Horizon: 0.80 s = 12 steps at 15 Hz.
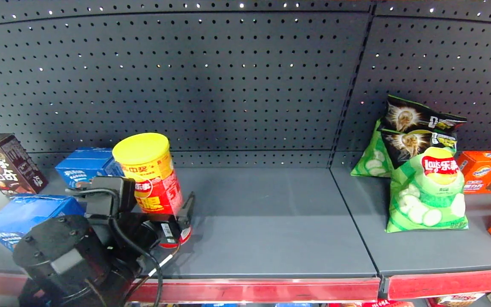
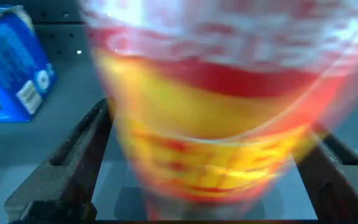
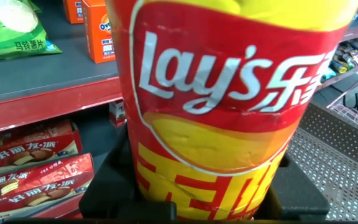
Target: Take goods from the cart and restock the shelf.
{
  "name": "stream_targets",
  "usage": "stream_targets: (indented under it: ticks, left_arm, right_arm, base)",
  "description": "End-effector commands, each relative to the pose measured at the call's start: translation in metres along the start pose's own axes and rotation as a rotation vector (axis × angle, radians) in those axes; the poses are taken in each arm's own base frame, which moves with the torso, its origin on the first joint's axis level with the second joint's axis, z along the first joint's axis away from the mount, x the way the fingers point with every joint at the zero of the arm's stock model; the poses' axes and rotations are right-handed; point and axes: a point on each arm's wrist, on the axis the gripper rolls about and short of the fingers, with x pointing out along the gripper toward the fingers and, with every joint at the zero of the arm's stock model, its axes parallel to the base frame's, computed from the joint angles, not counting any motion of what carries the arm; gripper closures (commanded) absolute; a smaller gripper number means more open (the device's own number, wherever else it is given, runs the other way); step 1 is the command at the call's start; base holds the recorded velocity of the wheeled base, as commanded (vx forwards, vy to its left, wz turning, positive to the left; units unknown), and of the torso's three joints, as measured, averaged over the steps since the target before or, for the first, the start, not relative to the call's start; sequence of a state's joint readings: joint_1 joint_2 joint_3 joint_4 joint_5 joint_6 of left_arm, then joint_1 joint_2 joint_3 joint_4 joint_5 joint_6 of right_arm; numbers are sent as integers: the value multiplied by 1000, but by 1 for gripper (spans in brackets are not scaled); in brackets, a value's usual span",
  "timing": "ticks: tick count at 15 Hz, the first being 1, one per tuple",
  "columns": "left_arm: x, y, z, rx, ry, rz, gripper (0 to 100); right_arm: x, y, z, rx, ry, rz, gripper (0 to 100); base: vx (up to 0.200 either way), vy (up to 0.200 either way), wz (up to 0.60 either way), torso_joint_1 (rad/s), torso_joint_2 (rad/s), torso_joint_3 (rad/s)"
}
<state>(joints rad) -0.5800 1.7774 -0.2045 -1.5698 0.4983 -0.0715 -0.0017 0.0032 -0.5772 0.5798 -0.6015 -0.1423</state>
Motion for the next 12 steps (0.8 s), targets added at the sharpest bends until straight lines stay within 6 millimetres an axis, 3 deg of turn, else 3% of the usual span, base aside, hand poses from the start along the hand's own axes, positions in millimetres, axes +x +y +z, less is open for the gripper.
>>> stream_targets:
  ticks: [1,12]
  left_arm:
    - [-7,3,3,-4,-5,-2,0]
    - [-48,13,11,-11,-13,-56,0]
  right_arm:
    - [0,0,0,-1,2,1,100]
    - [0,0,-1,-2,3,1,100]
  base:
    - [0,0,0,0,0,0]
    - [0,0,0,0,0,0]
